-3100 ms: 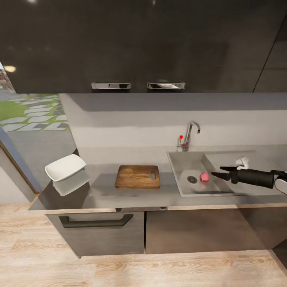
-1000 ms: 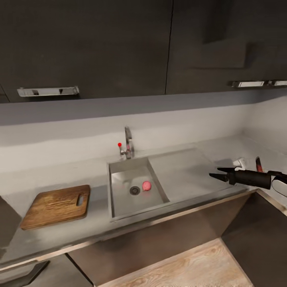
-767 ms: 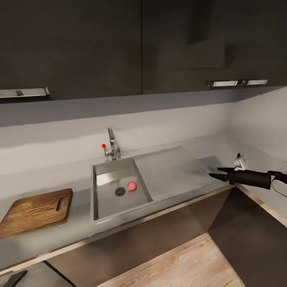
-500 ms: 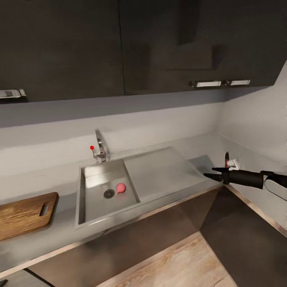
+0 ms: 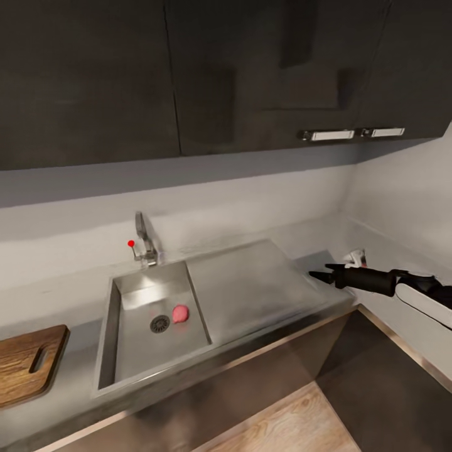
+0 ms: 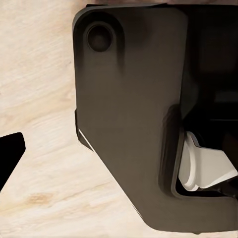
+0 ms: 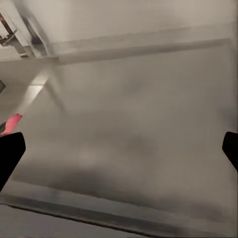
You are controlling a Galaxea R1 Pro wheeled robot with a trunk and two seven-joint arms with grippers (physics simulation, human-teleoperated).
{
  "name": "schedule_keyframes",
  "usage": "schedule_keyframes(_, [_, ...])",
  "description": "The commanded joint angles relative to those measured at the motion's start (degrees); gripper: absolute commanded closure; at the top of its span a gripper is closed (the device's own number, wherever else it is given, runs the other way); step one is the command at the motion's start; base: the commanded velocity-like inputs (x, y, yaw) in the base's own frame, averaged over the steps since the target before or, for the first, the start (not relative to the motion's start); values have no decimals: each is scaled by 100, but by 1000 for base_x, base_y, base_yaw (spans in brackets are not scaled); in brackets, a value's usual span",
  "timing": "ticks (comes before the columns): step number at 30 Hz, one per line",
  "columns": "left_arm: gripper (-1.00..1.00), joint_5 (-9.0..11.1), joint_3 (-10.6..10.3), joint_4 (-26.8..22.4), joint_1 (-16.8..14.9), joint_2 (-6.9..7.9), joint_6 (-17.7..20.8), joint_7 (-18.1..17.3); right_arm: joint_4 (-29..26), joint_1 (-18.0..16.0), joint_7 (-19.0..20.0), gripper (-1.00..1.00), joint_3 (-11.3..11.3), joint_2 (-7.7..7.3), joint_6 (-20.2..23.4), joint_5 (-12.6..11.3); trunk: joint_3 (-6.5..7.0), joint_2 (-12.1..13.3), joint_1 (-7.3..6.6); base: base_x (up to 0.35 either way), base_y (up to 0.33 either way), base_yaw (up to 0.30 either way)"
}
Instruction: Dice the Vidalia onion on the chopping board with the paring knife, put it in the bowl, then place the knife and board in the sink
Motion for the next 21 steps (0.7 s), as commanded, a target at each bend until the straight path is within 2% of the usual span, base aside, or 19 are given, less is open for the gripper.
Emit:
schedule_keyframes(1, [-100, 4, 0, -2, -2, -1, -14, 3, -2, -15, -10, -100, 35, 3, 19, -61, -12, -12, 6, 234, -1, 0])
schedule_keyframes(11, [-100, 4, -2, -2, 1, -1, -14, 3, -2, -15, -40, -100, 50, 15, 18, -61, -12, -12, 6, 190, -95, 0])
schedule_keyframes(21, [-100, 4, -2, -2, 1, -1, -14, 3, -2, -15, -40, -100, 53, 15, 21, -61, -12, -12, 6, 22, -184, 0])
